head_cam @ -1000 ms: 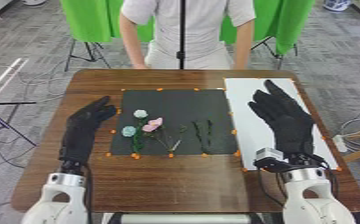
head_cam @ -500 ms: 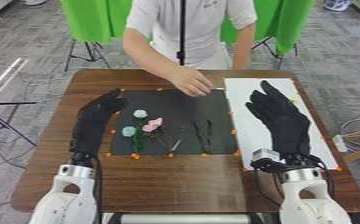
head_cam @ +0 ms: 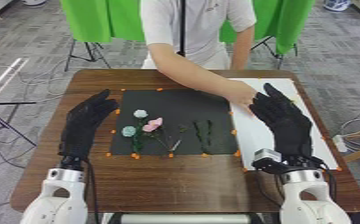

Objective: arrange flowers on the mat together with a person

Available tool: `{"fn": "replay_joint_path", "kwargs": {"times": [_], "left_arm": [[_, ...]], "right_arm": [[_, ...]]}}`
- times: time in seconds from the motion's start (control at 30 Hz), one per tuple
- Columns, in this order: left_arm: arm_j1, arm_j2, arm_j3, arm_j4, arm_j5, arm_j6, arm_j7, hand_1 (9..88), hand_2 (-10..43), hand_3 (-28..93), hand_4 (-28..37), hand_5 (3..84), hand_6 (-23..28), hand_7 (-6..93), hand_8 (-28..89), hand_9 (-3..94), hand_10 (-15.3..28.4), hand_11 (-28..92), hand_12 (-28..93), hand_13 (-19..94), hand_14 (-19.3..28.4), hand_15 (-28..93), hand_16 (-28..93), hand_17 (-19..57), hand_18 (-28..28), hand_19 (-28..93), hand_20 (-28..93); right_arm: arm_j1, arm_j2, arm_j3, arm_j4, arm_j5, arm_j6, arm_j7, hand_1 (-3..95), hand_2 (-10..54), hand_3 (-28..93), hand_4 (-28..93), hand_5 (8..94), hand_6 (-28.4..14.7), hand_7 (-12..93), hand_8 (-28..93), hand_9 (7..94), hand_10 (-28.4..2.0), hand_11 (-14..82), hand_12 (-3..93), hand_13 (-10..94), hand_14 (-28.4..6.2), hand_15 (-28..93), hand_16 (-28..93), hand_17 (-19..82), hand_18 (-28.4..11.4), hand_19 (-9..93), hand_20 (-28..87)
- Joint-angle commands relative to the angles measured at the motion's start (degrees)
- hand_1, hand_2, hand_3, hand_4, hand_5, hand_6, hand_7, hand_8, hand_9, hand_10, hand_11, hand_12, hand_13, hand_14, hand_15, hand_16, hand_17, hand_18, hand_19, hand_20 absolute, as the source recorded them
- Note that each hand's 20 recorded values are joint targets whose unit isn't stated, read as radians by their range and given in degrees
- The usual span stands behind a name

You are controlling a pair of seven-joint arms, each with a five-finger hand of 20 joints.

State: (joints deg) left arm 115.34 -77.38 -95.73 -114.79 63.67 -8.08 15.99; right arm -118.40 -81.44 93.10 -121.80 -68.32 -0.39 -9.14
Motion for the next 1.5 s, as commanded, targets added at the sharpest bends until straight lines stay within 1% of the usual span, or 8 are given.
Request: {"fn": "replay_joint_path", "kwargs": {"times": [0.03,0.2,0.47,0.63,0.83,1.1,1.3,1.5], "left_arm": [[0.87,-1.43,-1.29,0.05,0.36,-2.72,-0.01,22.0,-5.7,68,-21.2,47.6,4.6,10.7,-4,45.6,13.8,17,17,36,19.0,19,5,3.3,18.0,17,22],[1.33,-1.41,-1.36,-0.07,-0.53,-1.29,0.53,21.5,-6.0,69,-21.7,47.6,4.5,10.7,-4,45.6,13.7,17,17,35,19.0,18,5,2.6,17.4,15,21],[1.30,-1.31,-1.08,0.33,-0.52,-1.34,0.20,21.8,-6.0,69,-21.5,47.7,4.3,10.8,-4,45.8,13.8,16,17,35,18.9,18,6,2.4,17.1,14,21],[1.17,-1.32,-1.37,0.40,-0.08,-0.97,1.07,22.2,-6.0,69,-21.0,50.0,0.9,12.3,-5,46.1,13.8,17,17,35,18.8,18,6,2.4,17.0,13,20],[1.48,-1.35,-1.76,0.51,-0.14,-1.48,0.84,23.3,-6.3,69,-20.0,54.0,-1.2,12.9,-6,46.6,13.7,17,17,36,18.6,19,6,2.3,16.8,13,21],[0.62,-0.70,-1.43,1.01,-0.28,-1.97,1.16,22.5,-6.1,68,-19.9,51.4,0.5,12.0,-6,46.5,13.6,17,17,35,18.7,19,6,2.0,16.8,13,20],[1.02,-0.86,-1.57,0.70,-0.22,-1.46,1.31,22.4,-6.1,68,-20.1,51.2,0.7,11.8,-6,46.4,13.7,16,17,35,18.7,19,6,1.9,16.8,12,20],[1.50,-0.85,-1.52,0.32,-0.26,-0.83,1.41,22.4,-5.9,68,-20.3,50.9,1.0,11.6,-5,46.4,13.7,16,17,35,18.7,19,6,1.8,16.8,12,20]], "right_arm": [[-0.97,0.03,-0.02,-0.82,-0.32,2.11,0.32,11.3,1.7,78,-17,42.1,-0.8,9,-7,42.4,-14.3,5.0,13.5,32,-15.1,10,19,18,-14.5,8,28],[-0.54,-0.01,-0.07,-0.66,-0.74,1.92,0.23,13.2,0.6,78,-17,42.7,-0.8,10,-7,42.6,-14.1,5.0,14.0,33,-15.1,10,20,19,-14.5,8,28],[-0.24,0.16,-0.05,-0.44,-2.09,2.02,-0.39,18.6,-3.4,79,-18,42.8,-0.4,12,-8,42.5,-13.6,5.0,14.4,34,-14.8,10,21,20,-14.2,10,29],[-0.10,0.26,-0.14,-0.36,-2.43,2.11,-0.77,20.0,-3.9,79,-18,42.7,-0.3,12,-8,42.5,-13.5,5.0,14.6,34,-14.5,10,21,20,-14.1,10,29],[-0.71,0.45,-0.61,-0.43,-2.65,2.08,-0.50,21.6,-5.0,79,-19,42.8,-0.2,13,-8,42.6,-13.1,5.0,14.7,34,-14.2,10,21,20,-14.1,10,30],[0.37,1.07,-0.53,-0.28,-4.01,4.12,-0.61,22.4,-3.1,79,-19,45.2,-0.3,14,-9,44.0,-13.7,5.6,15.5,36,-13.2,11,21,21,-12.4,10,30],[5.00,7.37,2.61,1.35,-11.01,7.10,-2.10,22.6,-4.0,80,-19,46.3,-0.3,15,-9,44.8,-13.7,5.7,16.1,37,-12.6,11,22,21,-12.1,10,31],[16.83,19.04,3.99,8.14,-36.93,13.16,5.85,23.9,0.3,77,-19,48.7,-0.7,15,-9,46.2,-14.0,5.8,16.4,41,-12.7,12,22,23,-12.1,13,33]]}}
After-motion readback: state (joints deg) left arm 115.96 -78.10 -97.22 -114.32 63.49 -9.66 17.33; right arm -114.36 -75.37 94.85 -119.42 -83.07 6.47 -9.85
